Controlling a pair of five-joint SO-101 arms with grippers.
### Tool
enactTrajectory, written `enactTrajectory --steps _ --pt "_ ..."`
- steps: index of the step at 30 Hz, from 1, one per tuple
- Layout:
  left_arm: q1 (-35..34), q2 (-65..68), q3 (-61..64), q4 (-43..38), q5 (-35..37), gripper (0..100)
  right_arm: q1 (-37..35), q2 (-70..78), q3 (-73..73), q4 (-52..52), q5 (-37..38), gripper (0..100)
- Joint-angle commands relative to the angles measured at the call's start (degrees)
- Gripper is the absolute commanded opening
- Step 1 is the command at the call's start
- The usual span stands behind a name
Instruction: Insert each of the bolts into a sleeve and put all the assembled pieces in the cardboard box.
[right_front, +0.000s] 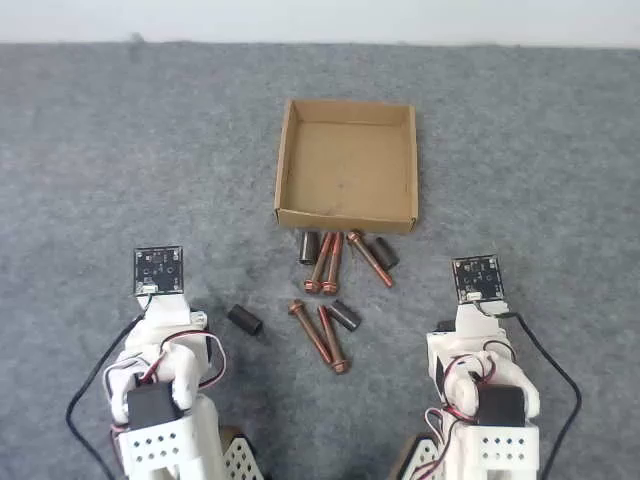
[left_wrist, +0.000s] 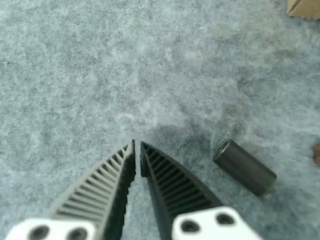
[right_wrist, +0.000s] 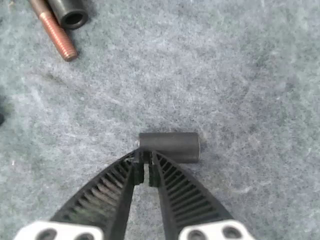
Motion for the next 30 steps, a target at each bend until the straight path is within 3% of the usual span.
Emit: enactTrajectory --steps 1,30 --pt "-0.09 -0.88 -0.66 0.26 -0.26 2 0.40 -1.01 1.14 0.40 0.44 0.8" --pt "-0.09 -0.88 -0.66 0.26 -0.26 2 -0.04 -1.01 1.14 0.40 0.44 0.7"
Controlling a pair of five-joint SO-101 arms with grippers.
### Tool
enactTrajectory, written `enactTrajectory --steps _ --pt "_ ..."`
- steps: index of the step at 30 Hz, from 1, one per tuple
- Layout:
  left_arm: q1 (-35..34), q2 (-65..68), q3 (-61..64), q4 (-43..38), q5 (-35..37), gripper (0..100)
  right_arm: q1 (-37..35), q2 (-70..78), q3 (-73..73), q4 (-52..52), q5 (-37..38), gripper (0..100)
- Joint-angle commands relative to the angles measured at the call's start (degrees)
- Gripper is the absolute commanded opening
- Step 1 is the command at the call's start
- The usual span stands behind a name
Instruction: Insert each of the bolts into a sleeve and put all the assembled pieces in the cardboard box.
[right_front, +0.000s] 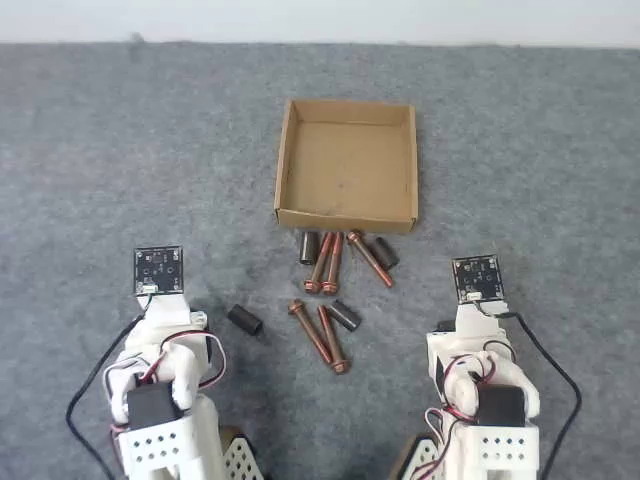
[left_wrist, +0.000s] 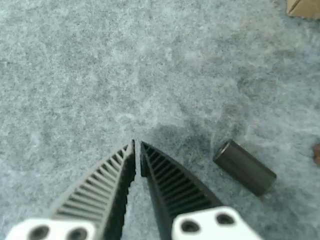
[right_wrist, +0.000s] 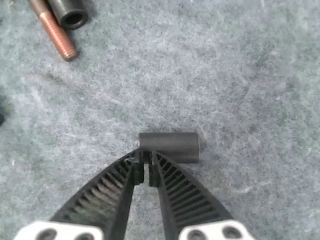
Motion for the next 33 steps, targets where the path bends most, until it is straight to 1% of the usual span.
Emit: enactTrajectory --steps 1,14,23,27,28,30,33 --pt "-0.09 -0.88 -0.66 0.26 -0.35 2 0.04 -1.01 1.14 0.40 0.62 0.7" --pt "0.00 -0.97 -0.66 0.26 -0.26 2 0.13 -1.01 1.14 0.04 0.62 0.9" --pt "-0.26 -1.05 -0.66 0.26 -0.26 2 2.59 -1.01 1.14 -6.55 0.70 1.0" --pt "-0.26 -1.05 -0.66 0.26 -0.26 2 4.88 -1.01 1.14 -12.26 0.88 1.0" --pt "-0.35 -1.05 -0.66 0.26 -0.26 2 6.02 -1.01 1.14 -13.41 1.49 1.0" --pt "-0.35 -1.05 -0.66 0.26 -0.26 2 7.43 -1.01 1.14 -14.29 5.89 1.0" --pt "-0.35 -1.05 -0.66 0.26 -0.26 2 6.64 -1.01 1.14 -12.18 10.73 1.0"
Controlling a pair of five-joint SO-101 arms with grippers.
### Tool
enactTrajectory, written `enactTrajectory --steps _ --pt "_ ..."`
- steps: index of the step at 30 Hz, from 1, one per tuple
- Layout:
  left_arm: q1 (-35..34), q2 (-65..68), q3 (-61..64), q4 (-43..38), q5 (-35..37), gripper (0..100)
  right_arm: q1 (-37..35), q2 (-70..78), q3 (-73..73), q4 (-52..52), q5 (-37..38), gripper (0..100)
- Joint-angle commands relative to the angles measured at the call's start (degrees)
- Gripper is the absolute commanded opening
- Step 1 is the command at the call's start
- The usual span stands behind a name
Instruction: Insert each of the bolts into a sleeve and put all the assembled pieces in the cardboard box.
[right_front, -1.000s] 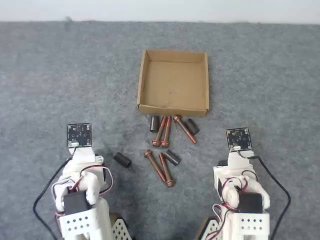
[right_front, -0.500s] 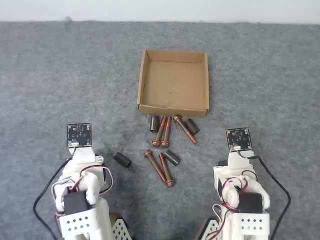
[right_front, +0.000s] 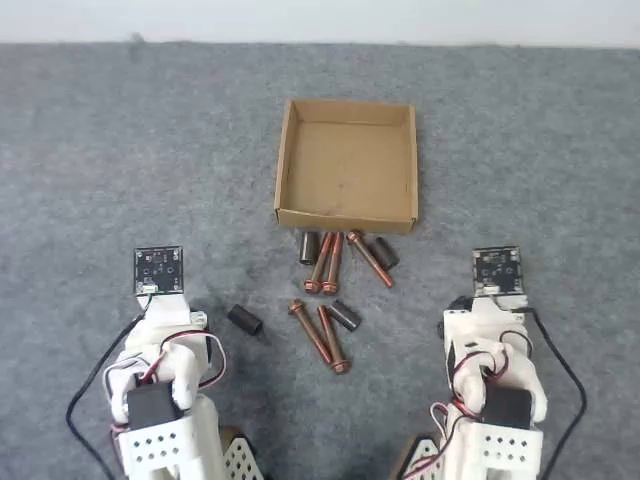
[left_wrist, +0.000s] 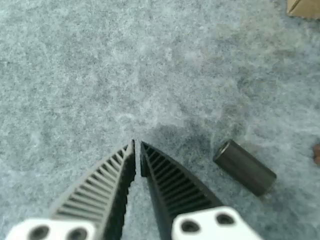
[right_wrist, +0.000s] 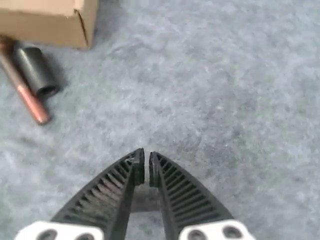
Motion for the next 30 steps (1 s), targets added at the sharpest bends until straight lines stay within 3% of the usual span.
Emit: enactTrajectory --steps 1,6,13,18,21,30 --pt "-0.35 -1.05 -0.66 0.26 -0.26 2 -0.31 -1.01 1.14 0.66 4.40 1.0" --pt "-0.35 -1.05 -0.66 0.26 -0.26 2 -0.13 -1.01 1.05 0.92 6.59 1.0" --pt "-0.18 -1.05 -0.66 0.26 -0.26 2 -0.84 -1.01 1.05 0.22 21.45 1.0" --pt "-0.18 -1.05 -0.66 0.26 -0.26 2 -6.99 -1.01 0.35 0.13 27.96 1.4" --pt "-0.26 -1.05 -0.66 0.26 -0.44 2 -9.80 -1.01 -2.29 3.65 31.74 7.4" --pt "-0.09 -1.05 -0.66 0.26 -0.44 2 -8.13 4.62 -8.35 6.55 35.69 6.5"
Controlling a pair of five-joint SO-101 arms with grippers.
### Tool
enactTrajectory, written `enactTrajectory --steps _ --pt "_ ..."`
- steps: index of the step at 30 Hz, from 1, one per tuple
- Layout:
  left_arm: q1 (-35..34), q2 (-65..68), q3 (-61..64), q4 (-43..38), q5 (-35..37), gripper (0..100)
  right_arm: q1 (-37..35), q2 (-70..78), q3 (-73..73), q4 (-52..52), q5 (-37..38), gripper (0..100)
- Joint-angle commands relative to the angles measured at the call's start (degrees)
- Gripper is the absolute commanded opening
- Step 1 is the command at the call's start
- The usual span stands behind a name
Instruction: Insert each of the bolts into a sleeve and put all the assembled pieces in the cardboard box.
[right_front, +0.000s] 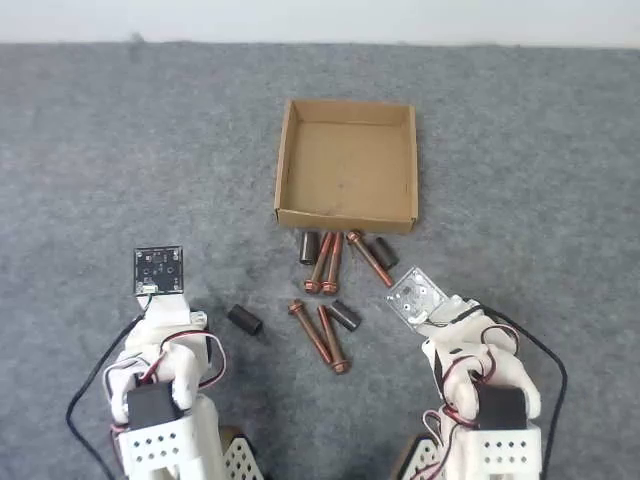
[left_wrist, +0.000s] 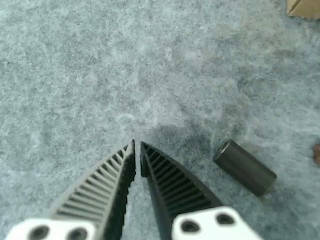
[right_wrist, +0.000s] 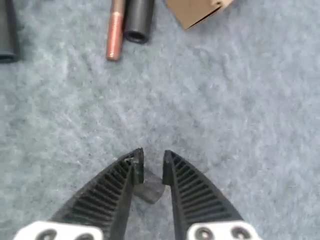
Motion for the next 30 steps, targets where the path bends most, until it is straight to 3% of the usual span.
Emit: enactTrajectory --steps 1,15,21,25,30 --pt "-0.09 -1.05 -0.66 0.26 -0.44 2 1.80 7.08 -5.80 0.48 4.31 7.4" --pt "-0.18 -1.05 -0.66 0.26 -0.53 2 4.35 50.42 -28.31 3.65 25.93 9.5" --pt "-0.26 -1.05 -0.66 0.26 -0.53 2 4.35 59.74 -30.68 3.56 34.20 10.4" --pt "-0.26 -1.05 -0.66 0.26 -0.53 2 4.35 63.52 -30.68 2.77 37.71 18.0" --pt "-0.35 -0.97 -0.66 0.26 -0.53 2 4.18 66.42 -30.68 -1.27 38.15 17.0"
